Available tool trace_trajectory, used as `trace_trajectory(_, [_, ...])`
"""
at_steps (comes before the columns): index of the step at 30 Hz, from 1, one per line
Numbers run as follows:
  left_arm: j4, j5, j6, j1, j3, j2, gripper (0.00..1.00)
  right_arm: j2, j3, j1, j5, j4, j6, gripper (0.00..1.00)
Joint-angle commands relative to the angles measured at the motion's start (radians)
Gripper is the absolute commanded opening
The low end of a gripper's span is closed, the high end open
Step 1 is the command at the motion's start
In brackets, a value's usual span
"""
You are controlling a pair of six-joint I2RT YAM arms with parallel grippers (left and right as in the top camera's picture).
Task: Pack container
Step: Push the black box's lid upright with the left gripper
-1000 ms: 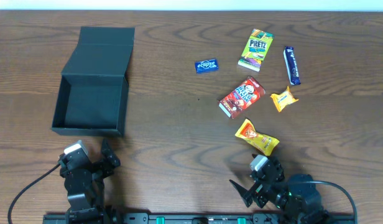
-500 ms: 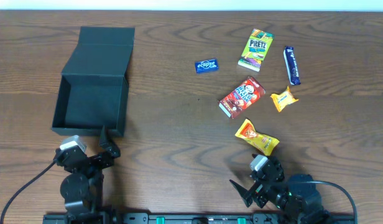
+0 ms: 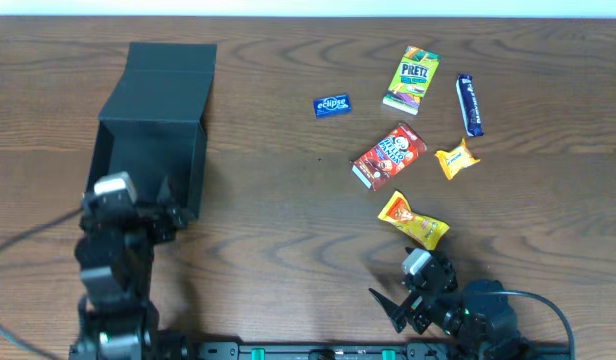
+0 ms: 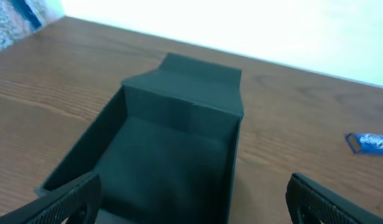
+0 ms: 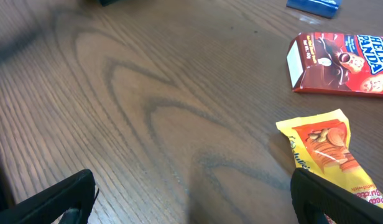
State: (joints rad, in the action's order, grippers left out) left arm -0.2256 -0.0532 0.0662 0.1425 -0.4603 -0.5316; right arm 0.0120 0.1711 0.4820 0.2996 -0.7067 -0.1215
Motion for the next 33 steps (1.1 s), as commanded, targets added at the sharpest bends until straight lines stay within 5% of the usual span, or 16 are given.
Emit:
trace_trajectory(1, [0.002, -0.008, -0.045, 0.004, -0.098, -0.14, 0.95, -0.006, -0.002, 0.017, 0.011, 0.0, -0.014, 0.99])
trace_trajectory(15, [-0.116, -0.032, -0.129, -0.119, -0.414, -0.761, 0.95, -0.006, -0.002, 0.017, 0.011, 0.0, -0.014, 0.99])
trace_trajectory(21, [-0.113, -0.153, -0.13, -0.119, -0.414, -0.858, 0.95, -0.006, -0.002, 0.017, 0.011, 0.0, -0.014, 0.99])
trace_trajectory(33, [-0.114, -0.158, -0.13, -0.119, -0.411, -0.887, 0.95, -0.006, -0.002, 0.017, 0.011, 0.0, -0.014, 0.99])
